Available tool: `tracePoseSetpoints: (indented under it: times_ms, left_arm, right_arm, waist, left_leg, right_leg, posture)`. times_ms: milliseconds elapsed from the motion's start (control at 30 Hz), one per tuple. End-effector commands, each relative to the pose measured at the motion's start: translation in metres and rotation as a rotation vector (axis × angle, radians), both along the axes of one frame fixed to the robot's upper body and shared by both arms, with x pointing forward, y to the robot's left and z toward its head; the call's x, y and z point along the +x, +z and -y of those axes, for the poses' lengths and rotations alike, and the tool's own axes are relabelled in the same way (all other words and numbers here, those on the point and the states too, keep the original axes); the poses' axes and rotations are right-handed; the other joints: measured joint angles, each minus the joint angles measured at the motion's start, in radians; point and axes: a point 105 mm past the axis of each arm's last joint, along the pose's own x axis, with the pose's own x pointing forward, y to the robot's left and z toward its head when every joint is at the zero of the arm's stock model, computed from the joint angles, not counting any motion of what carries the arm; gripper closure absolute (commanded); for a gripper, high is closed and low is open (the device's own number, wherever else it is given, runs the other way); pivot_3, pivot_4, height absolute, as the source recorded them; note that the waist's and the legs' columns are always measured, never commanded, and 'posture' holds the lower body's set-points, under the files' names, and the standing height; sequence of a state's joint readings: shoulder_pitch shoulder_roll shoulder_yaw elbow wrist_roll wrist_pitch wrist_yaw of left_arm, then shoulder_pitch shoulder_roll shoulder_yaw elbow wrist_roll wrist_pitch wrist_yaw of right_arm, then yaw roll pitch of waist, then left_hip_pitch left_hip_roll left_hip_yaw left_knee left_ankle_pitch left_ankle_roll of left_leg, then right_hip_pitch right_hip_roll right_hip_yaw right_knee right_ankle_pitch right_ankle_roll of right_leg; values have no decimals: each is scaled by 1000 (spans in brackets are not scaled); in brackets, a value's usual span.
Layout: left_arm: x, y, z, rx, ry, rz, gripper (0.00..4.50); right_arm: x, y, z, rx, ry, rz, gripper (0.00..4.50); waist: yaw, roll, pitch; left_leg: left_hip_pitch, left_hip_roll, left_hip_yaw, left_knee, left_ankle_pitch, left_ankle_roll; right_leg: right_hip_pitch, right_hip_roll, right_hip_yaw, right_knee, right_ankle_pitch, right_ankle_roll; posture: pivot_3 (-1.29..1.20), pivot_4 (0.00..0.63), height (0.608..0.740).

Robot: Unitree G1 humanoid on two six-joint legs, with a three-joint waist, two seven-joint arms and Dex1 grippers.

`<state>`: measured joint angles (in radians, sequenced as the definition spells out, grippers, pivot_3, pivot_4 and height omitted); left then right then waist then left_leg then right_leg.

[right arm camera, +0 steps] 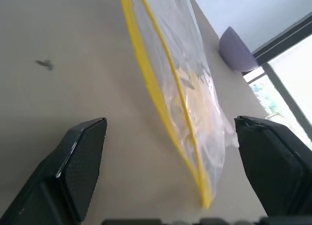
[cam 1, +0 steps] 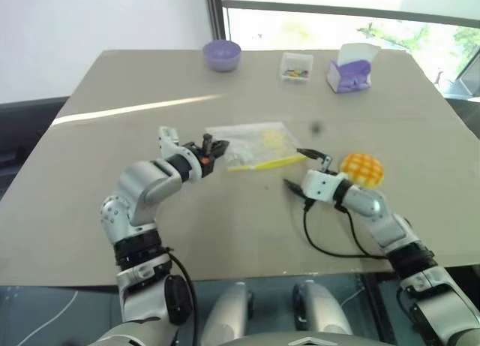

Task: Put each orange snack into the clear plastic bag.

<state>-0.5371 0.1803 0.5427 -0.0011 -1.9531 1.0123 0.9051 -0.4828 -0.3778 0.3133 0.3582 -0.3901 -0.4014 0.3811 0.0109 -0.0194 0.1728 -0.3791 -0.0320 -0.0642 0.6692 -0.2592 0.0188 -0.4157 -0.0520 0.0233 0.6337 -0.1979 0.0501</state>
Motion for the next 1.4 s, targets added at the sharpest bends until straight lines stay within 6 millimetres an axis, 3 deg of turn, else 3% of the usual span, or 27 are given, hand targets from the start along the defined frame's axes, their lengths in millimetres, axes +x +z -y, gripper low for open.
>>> tracePoseSetpoints:
  times_ms: [33,200,300,433,600,767,900,1000,1133,1267,1400]
  left_arm:
    - [-4,15,2,-5,9,53,4396]
    - [-6,16,3,-15,28,50,4396]
    - [-6,18,3,-19,34,53,4500]
    - [-6,19,4,-24,36,56,4500]
    - [-6,18,4,-27,35,57,4500]
    - [-8,16,2,-6,23,65,4500]
    - [-12,10,-11,85,-5,85,4500]
    - [-22,5,-33,219,-49,113,3710]
    - [-43,17,-54,685,-165,308,2048]
    - [-52,41,-44,1173,-291,727,2048]
    - [-60,33,-25,1393,-454,970,2048]
  right_arm:
    - [9,8,-6,-23,-25,68,0]
    - [16,12,0,-81,-65,108,0]
    - [20,14,5,-108,-85,121,869]
    - [24,10,7,-159,-93,120,3003]
    - [29,10,8,-172,-104,122,4343]
    - [32,15,9,-167,-107,129,4428]
    - [34,26,9,-149,-104,141,4428]
    - [36,35,8,-136,-94,148,4500]
    - [36,42,5,-106,-81,124,4500]
    - [34,44,-4,-102,-43,87,4500]
    - [30,49,-12,-96,-10,58,4500]
  waist:
    - [1,0,0]
    - [3,0,0]
    - [3,0,0]
    - [1,0,0]
    - [0,0,0]
    - [-1,-1,0]
    - [-8,-1,1]
    - [-21,-1,1]
    - [-39,-1,3]
    - [-38,0,4]
    - [-37,0,4]
  left_leg:
    - [0,0,0,0,0,0]
    - [-1,0,-1,0,0,0]
    - [-2,-1,-1,-1,0,0]
    - [-2,-1,-1,-1,0,0]
    - [-2,-1,-1,-2,0,0]
    - [-2,-1,-1,-2,0,0]
    - [-2,-1,-1,-3,0,0]
    - [-2,-1,-1,-3,0,0]
    - [-2,0,-1,-7,0,0]
    - [-2,-1,1,-13,0,0]
    - [-2,1,4,-20,0,0]
  right_leg:
    - [0,0,0,-1,0,0]
    - [0,0,-1,-3,0,0]
    - [0,0,-1,-4,0,0]
    - [0,1,-1,-6,0,0]
    - [0,1,-1,-7,0,0]
    - [0,2,-1,-7,0,0]
    - [0,2,-1,-7,0,0]
    - [0,2,-1,-7,0,0]
    - [-3,4,0,-6,0,0]
    - [-4,2,1,-9,0,-1]
    - [-8,1,3,-11,-2,-4]
  posture:
    - [0,150,740]
    - [0,150,740]
    - [0,150,740]
    - [0,150,740]
    - [0,150,740]
    - [0,150,740]
    - [0,150,740]
    - [0,150,740]
    - [0,150,740]
    - [0,150,740]
    - [0,150,740]
